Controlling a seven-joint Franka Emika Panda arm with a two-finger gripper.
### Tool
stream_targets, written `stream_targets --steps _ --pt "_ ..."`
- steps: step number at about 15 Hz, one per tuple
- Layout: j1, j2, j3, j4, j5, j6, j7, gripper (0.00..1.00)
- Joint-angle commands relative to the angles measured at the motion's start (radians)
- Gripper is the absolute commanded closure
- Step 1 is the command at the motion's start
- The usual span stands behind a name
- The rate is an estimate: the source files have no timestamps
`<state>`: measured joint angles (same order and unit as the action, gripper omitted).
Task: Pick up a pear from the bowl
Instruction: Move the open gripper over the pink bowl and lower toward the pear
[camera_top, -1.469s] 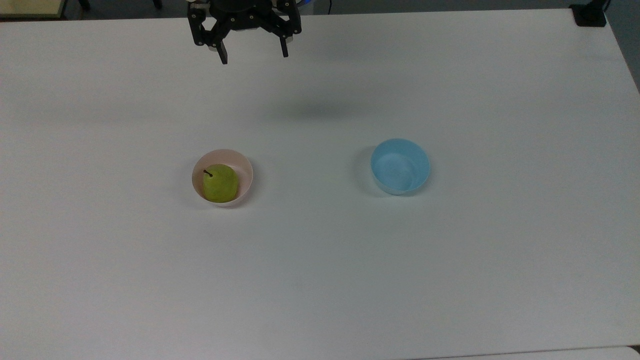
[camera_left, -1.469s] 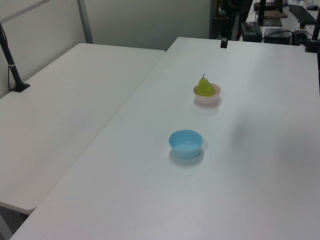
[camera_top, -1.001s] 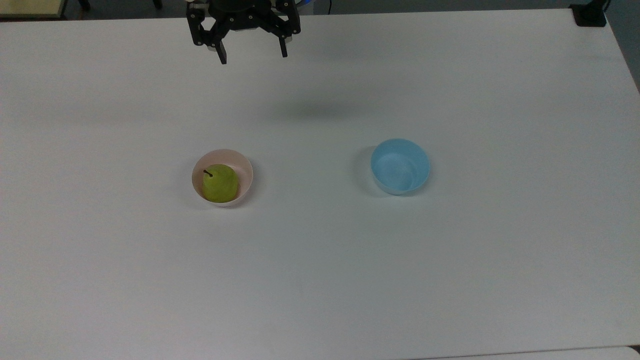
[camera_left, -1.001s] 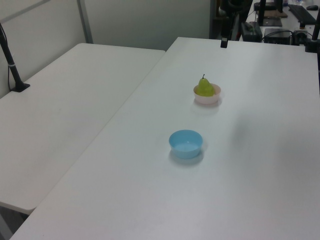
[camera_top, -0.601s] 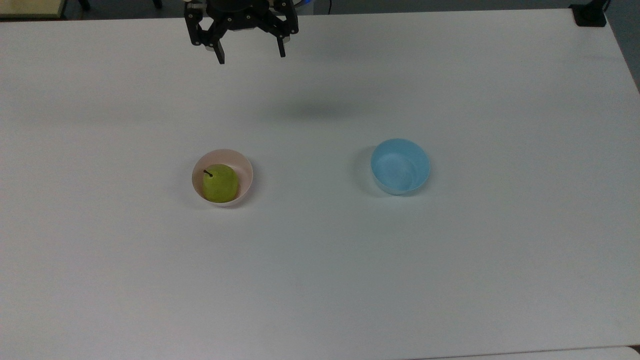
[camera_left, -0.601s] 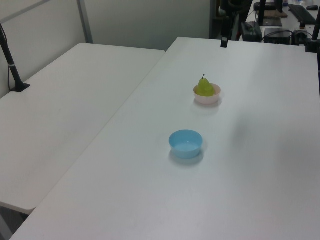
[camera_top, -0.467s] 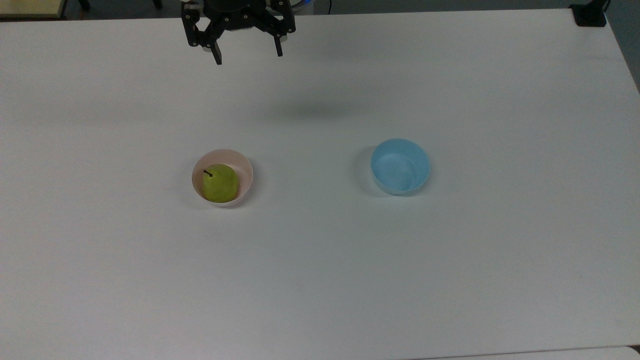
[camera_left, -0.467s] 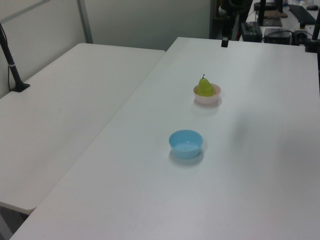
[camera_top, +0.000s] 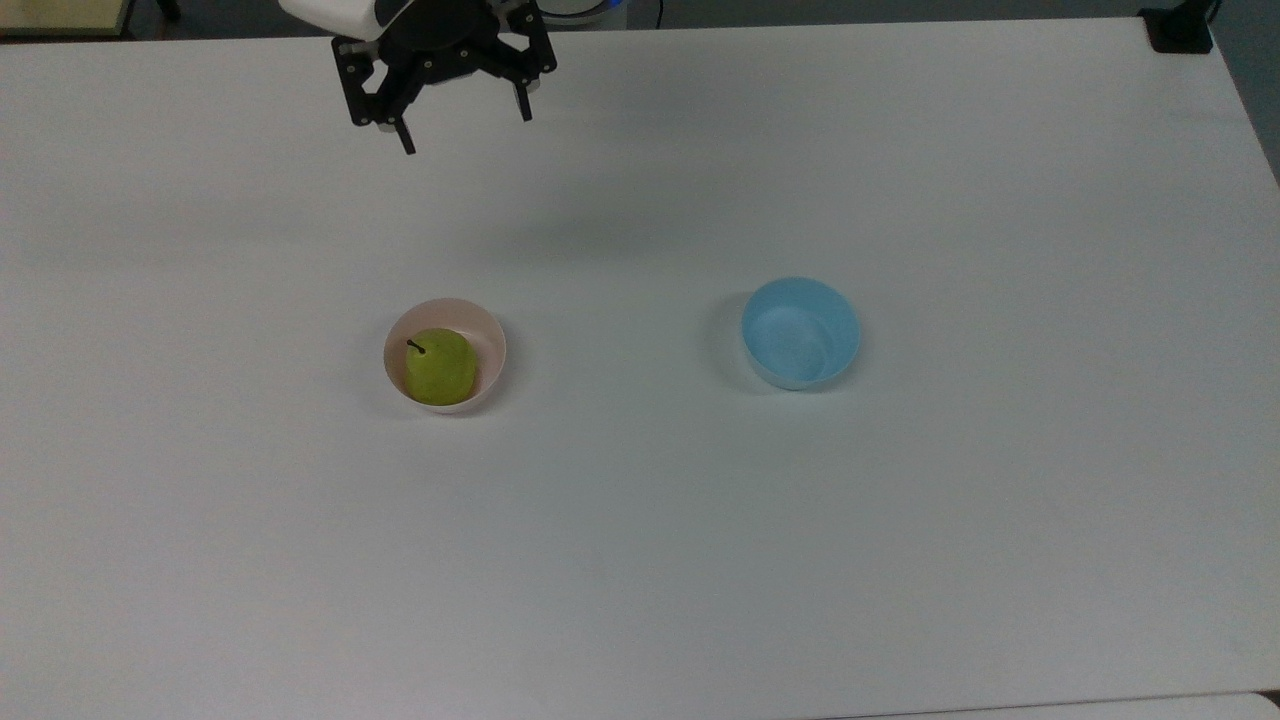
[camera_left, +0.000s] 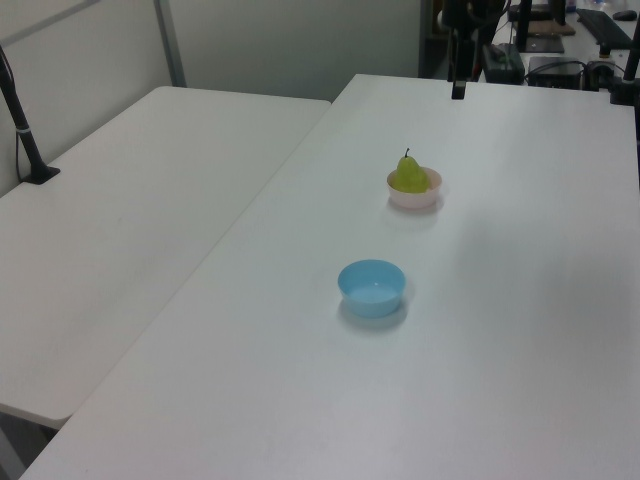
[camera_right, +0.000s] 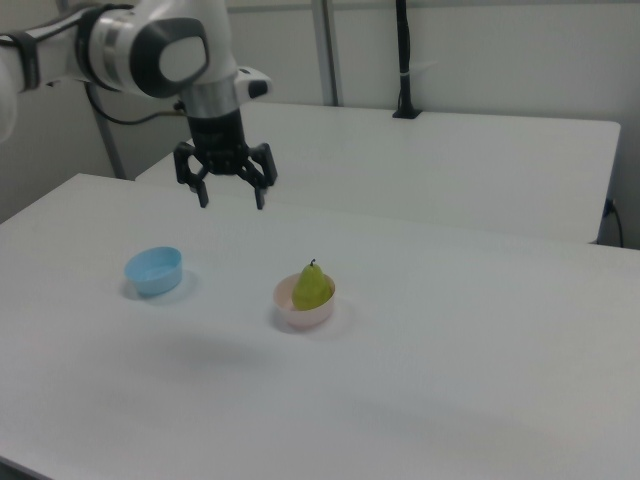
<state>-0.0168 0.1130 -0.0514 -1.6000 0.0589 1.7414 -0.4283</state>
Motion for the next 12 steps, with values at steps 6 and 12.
stream_targets --steps 6,12 --pt "-0.049 0.180 -0.002 0.095 -0.039 0.087 -0.032 0.00" --pt "-0.054 0.237 -0.008 0.045 -0.040 0.251 0.008 0.00"
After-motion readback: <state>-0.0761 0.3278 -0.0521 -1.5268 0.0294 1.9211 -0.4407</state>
